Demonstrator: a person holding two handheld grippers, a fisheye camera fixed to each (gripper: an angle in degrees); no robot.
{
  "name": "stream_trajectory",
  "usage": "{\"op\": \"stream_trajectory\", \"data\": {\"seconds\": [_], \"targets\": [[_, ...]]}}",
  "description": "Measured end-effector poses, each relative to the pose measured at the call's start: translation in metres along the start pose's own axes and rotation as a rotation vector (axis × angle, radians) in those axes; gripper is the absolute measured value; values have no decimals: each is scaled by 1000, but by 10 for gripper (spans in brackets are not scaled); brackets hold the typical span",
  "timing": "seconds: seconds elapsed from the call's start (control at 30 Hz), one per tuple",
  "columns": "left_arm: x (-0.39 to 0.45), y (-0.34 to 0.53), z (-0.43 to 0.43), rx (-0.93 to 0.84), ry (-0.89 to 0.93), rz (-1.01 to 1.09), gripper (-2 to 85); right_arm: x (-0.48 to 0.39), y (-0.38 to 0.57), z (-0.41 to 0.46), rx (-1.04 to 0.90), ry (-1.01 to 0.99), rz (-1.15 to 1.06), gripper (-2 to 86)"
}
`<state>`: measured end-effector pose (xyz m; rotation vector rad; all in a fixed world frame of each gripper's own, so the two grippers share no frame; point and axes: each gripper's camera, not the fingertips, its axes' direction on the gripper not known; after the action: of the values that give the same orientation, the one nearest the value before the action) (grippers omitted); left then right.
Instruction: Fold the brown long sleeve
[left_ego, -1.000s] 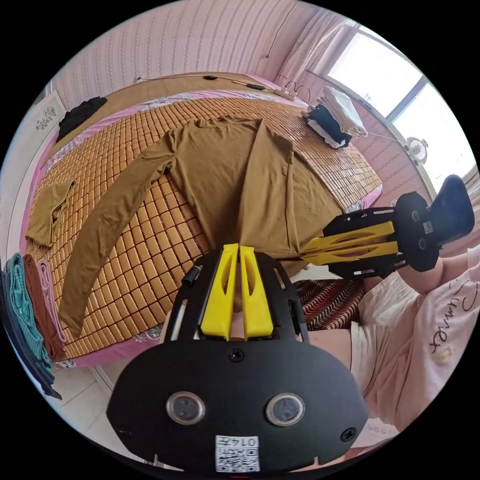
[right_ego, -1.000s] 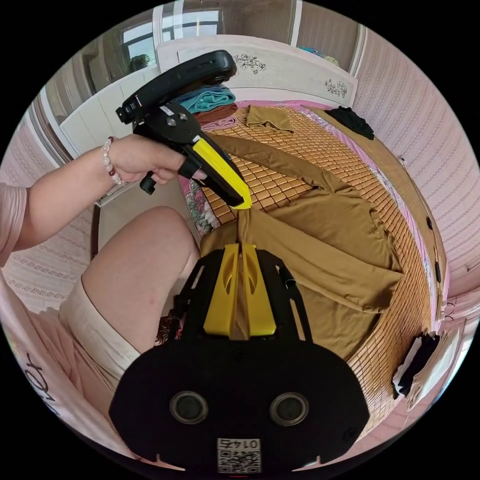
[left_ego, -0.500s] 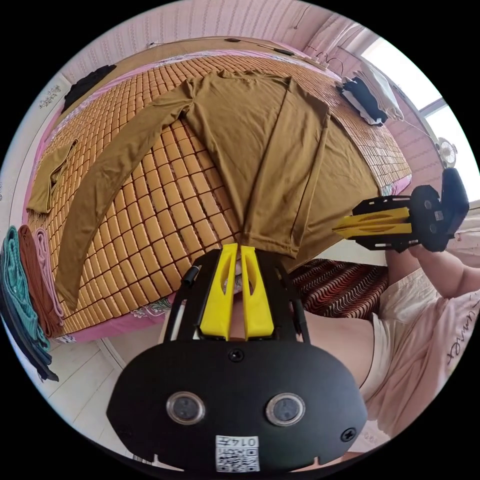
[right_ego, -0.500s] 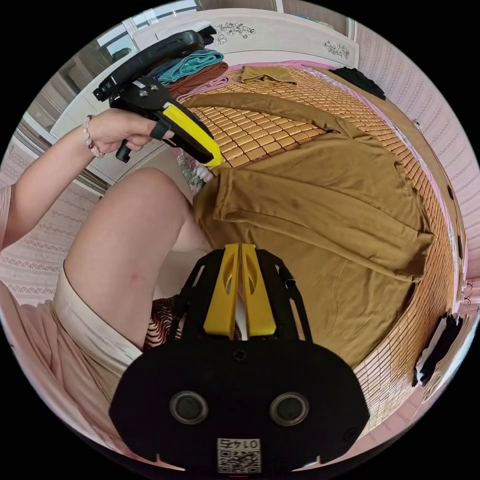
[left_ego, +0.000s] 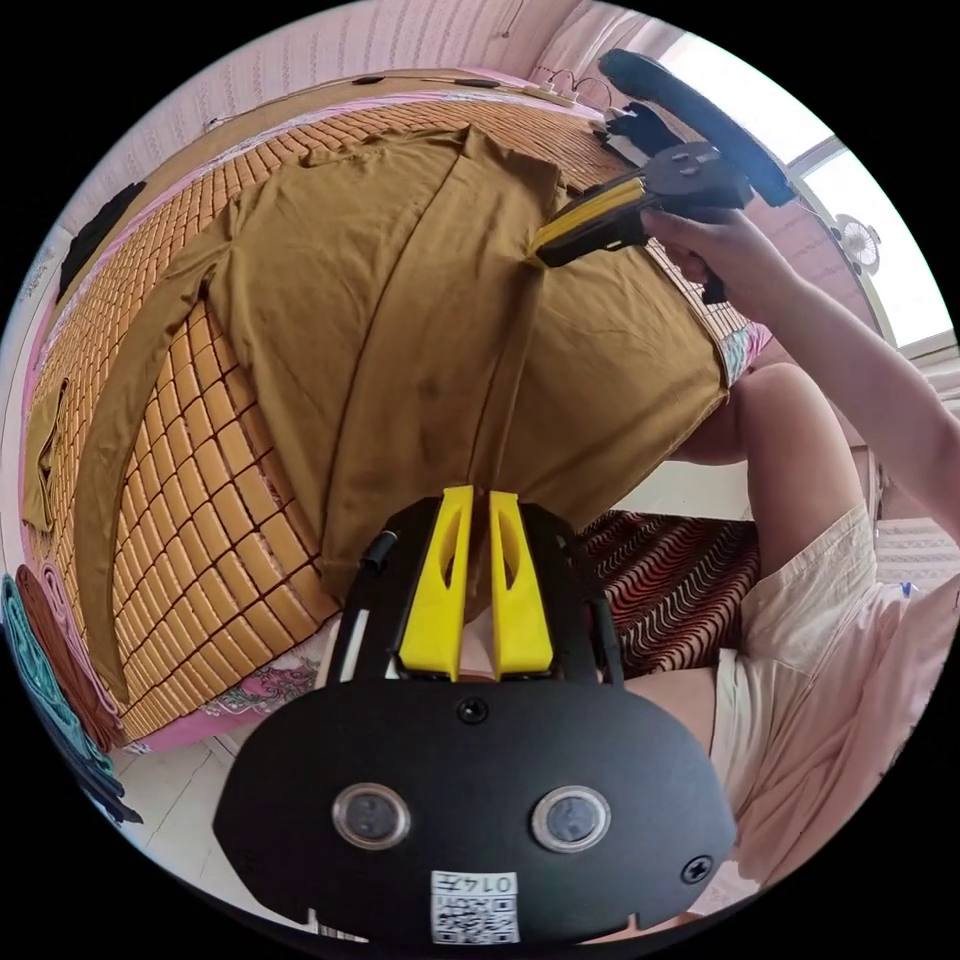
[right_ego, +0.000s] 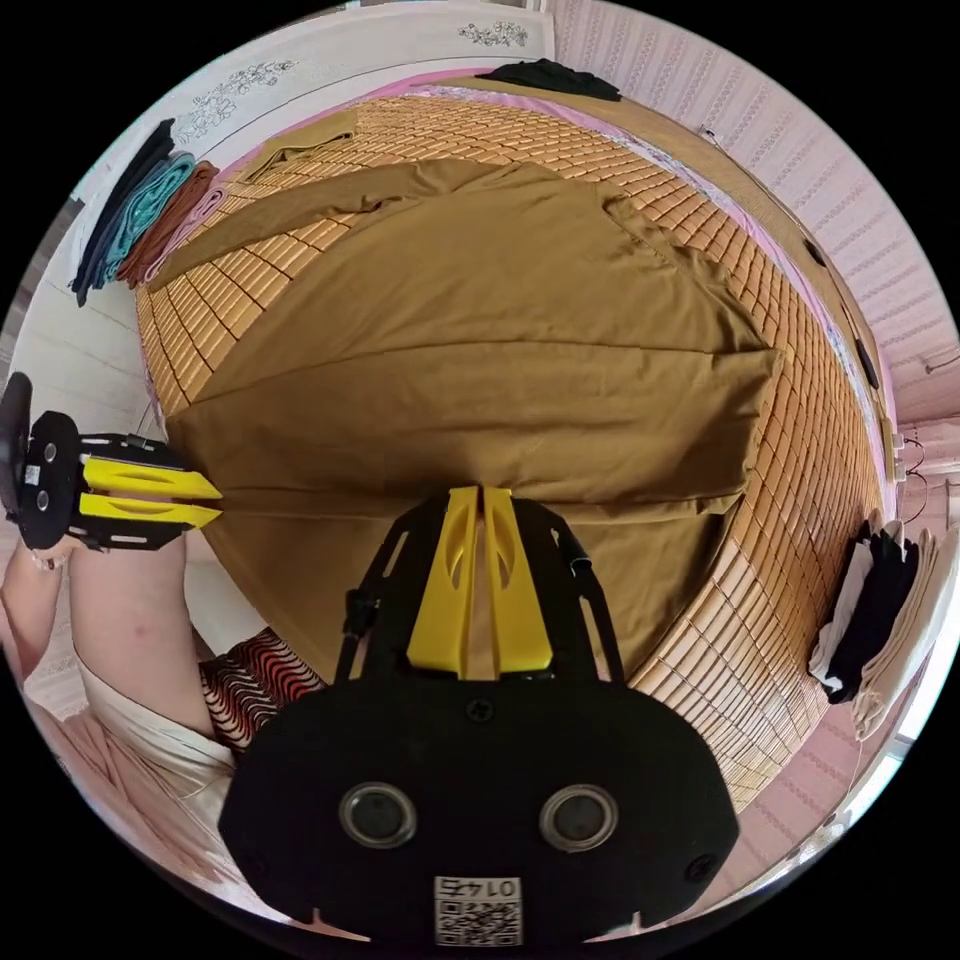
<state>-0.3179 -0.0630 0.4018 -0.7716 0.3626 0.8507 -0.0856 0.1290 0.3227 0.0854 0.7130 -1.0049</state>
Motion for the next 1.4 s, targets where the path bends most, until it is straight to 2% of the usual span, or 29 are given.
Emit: {"op": "stream_trajectory", "data": {"seconds": [0.27,0.37,0.47,0.6,0.73,0.87,0.93,1.2,1.33,1.4], "targets": [[-4,24,-12,-46,-50,63,14,-28,3,-1,-24,147,-78,-9],[-21,36,-16,-17,18,13,10,-35,3,-3,19,177,-74,-9],[-36,52,-33,34,72,-24,13,-40,1,-14,28,125,-84,-9],[-89,99,-74,275,50,-250,20,-51,-10,-36,73,47,-136,-9],[-167,175,-112,585,-141,-646,32,-80,-44,-57,128,20,-264,-8],[-220,245,-131,776,-310,-942,39,-134,-105,-73,193,-1,-423,4],[-251,291,-129,855,-351,-1178,45,-163,-135,-77,202,-17,-504,31],[-304,371,-107,975,-273,-1394,74,-297,-261,-69,214,24,-838,88],[-318,385,-103,906,-354,-1437,80,-342,-302,-56,192,-7,-891,106],[-328,390,-98,908,-288,-1444,83,-371,-320,-47,192,-19,-929,108]]}}
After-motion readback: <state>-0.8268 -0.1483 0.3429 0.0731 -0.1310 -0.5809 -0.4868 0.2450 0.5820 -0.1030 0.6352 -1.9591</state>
